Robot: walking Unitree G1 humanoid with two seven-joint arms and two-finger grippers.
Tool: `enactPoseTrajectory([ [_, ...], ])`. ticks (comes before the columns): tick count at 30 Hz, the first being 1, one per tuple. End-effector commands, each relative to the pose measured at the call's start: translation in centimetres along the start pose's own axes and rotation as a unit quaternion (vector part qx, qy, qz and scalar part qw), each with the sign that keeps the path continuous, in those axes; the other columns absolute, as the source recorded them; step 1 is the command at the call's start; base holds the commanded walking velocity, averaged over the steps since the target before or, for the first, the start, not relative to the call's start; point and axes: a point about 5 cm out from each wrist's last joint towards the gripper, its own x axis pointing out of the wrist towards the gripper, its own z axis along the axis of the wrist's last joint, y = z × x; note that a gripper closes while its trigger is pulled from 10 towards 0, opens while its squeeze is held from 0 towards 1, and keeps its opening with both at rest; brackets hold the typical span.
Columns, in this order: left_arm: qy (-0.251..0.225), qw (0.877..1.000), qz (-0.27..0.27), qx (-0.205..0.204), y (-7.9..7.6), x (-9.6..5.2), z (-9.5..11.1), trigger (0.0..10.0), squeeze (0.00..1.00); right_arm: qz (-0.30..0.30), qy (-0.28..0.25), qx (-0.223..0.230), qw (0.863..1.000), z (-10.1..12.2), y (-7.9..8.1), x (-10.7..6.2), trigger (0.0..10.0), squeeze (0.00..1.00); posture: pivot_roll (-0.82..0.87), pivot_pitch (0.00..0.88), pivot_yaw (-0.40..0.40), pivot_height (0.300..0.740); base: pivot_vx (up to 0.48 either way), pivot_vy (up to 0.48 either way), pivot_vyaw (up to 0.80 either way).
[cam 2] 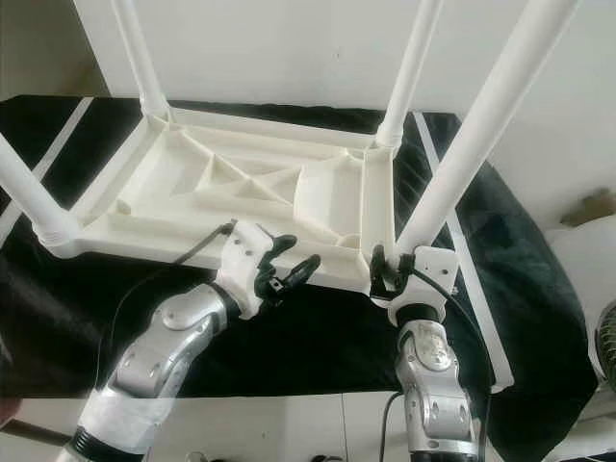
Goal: Building children table
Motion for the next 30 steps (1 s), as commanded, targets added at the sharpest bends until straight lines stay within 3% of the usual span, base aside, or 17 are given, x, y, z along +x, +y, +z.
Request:
enactPoseTrajectory([
  [1,0.001,0.999,0.029,-0.018,0.5,0.3,-0.3,10.0,0.00,-0.004,0.003,-0.001,1.000,-0.2,-0.4,0.0,10.0,0.00,-0.10,0.144,-0.035,0.740,0.000,0.000,0.00],
  [6,-0.025,0.991,0.117,-0.057,2.9,0.7,-0.3,10.0,0.00,-0.004,0.002,0.001,1.000,-0.2,-0.2,0.1,10.0,0.00,-0.10,0.144,-0.038,0.740,0.000,0.000,0.00],
  [7,-0.032,0.988,0.127,-0.080,3.3,0.8,-0.2,10.0,1.00,-0.004,0.001,0.001,1.000,-0.1,-0.2,0.1,10.0,0.00,-0.10,0.144,-0.037,0.740,0.000,0.000,0.00],
  [8,-0.032,0.988,0.127,-0.080,3.3,0.8,-0.2,10.0,1.00,-0.004,0.001,0.001,1.000,-0.1,-0.2,0.1,10.0,0.00,-0.10,0.144,-0.037,0.740,0.000,0.000,0.00],
  [10,-0.049,0.978,0.146,-0.143,4.0,0.8,-0.2,10.0,1.00,-0.004,0.001,0.002,1.000,-0.1,-0.1,0.1,10.0,0.00,-0.10,0.143,-0.036,0.740,0.000,0.000,0.00],
  [11,-0.049,0.978,0.146,-0.143,4.0,0.8,-0.2,10.0,1.00,-0.004,0.001,0.002,1.000,-0.1,-0.1,0.1,10.0,0.00,-0.10,0.143,-0.036,0.740,0.000,0.000,0.00],
  [13,-0.073,0.958,0.178,-0.215,5.2,0.8,0.0,10.0,1.00,-0.007,0.000,0.003,1.000,-0.1,-0.1,0.1,10.0,0.00,-0.10,0.143,-0.035,0.740,0.000,0.000,0.00],
  [18,-0.075,0.955,0.186,-0.218,5.6,1.0,0.2,10.0,1.00,-0.009,-0.001,0.003,1.000,-0.1,-0.2,0.1,10.0,0.00,-0.10,0.142,-0.035,0.740,0.000,0.000,0.00],
  [26,-0.063,0.964,0.184,-0.183,5.5,1.9,0.1,10.0,1.00,-0.008,-0.003,0.005,1.000,0.0,0.1,0.2,10.0,0.00,-0.11,0.142,-0.030,0.740,0.000,0.000,0.00],
  [30,-0.061,0.964,0.182,-0.185,5.5,2.0,0.1,10.0,1.00,-0.010,-0.004,0.006,1.000,0.0,0.1,0.2,10.0,0.00,-0.11,0.140,-0.030,0.740,0.000,0.000,0.00],
])
